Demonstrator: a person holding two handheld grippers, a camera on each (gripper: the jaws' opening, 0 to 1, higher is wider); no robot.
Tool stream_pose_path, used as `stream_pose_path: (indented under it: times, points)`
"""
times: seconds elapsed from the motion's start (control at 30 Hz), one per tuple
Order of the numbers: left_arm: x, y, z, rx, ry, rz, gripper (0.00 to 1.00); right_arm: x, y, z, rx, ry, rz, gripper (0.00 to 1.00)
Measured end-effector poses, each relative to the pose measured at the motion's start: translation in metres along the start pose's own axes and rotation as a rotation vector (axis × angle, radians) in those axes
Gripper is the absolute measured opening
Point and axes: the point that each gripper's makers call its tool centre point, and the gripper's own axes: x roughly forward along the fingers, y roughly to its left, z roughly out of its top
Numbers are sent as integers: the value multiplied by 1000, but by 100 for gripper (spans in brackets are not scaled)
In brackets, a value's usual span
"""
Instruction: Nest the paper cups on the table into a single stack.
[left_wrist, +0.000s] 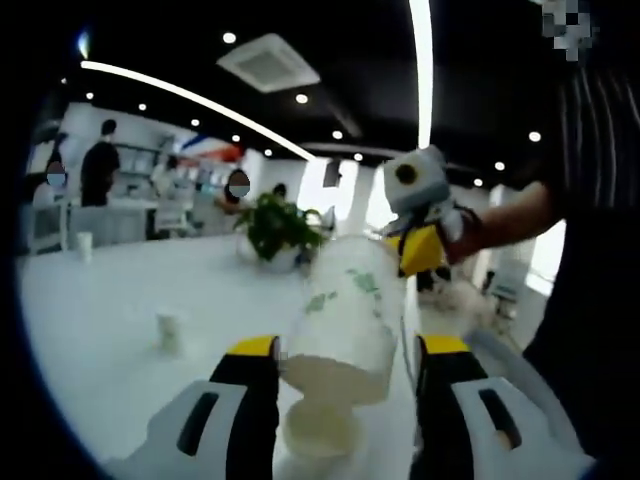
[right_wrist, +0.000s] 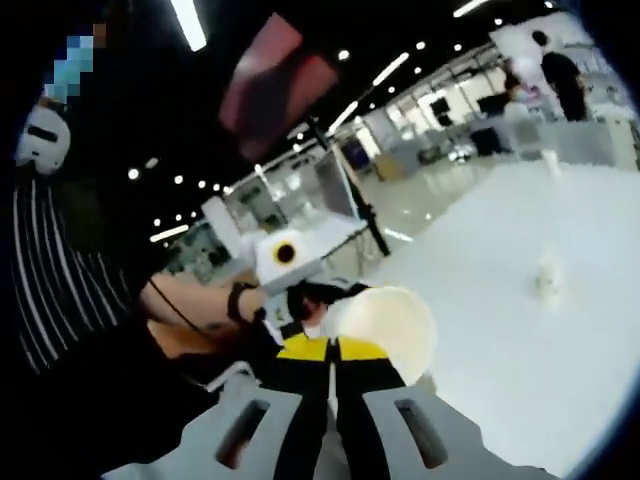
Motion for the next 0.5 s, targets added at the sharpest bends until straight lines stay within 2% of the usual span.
stream_pose_path:
  times: [0.07,0.17,0.37,0.5]
  points:
    - [0,-1,-1,2,5,-6,51,4,2,-5,-61,60,-5,0]
    - [2,-1,-1,12,6,-10,52,8,7,-9,-120,112,-3,0]
    - [2,-2,-4,15,13,-11,57,11,1,-20,-276,269,-32,0]
    - [1,-5,-6,9,13,-20,62,14,6,-19,-326,300,-21,0]
